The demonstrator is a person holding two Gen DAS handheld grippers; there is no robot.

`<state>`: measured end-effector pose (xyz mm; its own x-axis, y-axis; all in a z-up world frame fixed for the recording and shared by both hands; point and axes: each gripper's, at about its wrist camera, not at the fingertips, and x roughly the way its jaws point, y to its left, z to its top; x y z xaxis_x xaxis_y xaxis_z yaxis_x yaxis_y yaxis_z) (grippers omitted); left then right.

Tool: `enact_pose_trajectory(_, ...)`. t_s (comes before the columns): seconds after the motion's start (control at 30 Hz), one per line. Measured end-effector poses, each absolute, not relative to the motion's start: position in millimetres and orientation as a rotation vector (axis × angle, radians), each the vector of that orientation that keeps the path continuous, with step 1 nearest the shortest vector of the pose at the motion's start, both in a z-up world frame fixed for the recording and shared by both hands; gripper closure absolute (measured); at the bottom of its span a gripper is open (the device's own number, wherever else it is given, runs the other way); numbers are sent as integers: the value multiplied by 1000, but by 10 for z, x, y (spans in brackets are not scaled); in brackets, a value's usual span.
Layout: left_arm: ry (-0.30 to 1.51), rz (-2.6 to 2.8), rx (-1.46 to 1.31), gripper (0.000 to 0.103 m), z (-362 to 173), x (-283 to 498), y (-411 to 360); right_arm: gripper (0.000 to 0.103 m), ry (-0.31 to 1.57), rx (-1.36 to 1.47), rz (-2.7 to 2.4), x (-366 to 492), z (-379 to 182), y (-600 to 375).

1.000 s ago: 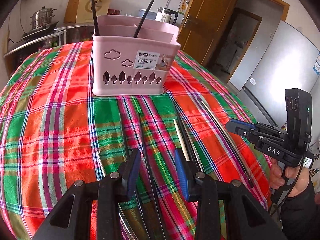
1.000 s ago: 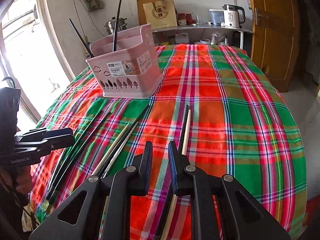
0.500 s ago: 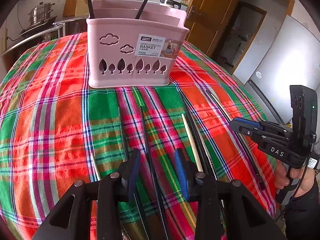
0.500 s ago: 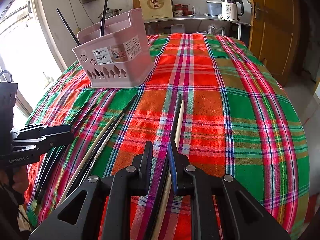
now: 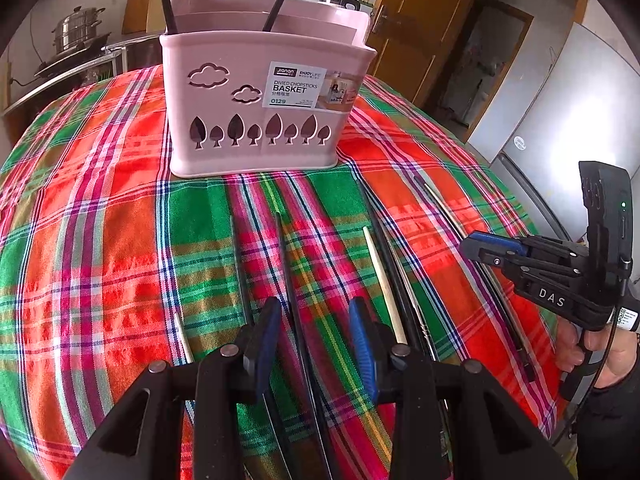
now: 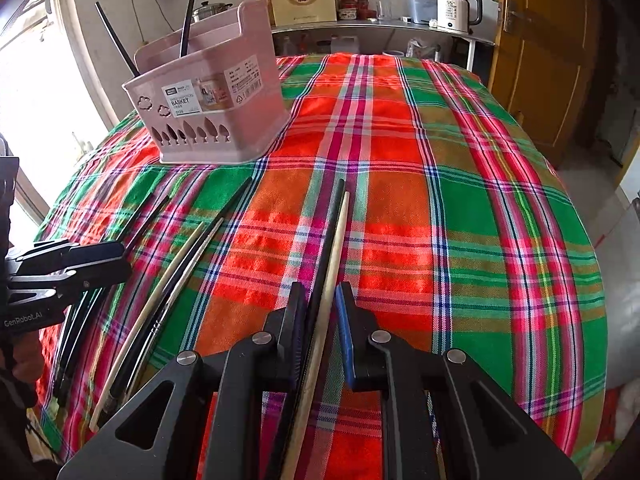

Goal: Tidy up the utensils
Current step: 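Close the left tool on a dark chopstick while the right tool grasps a chopstick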

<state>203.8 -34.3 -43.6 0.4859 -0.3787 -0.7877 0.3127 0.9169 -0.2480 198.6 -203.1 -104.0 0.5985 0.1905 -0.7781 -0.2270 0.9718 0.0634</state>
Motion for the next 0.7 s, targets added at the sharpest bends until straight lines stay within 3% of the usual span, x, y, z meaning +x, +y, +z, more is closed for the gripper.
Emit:
enact_pose_trajectory(0.2, 976, -420, -74, 68, -433, 2065, -350, 87, 844, -25, 276, 1917, -930, -1994)
enact_pose_trajectory(0.7, 982, -421, -98, 68, -439, 2113, -330, 87, 912, -72, 254, 1943, -1041, -1873)
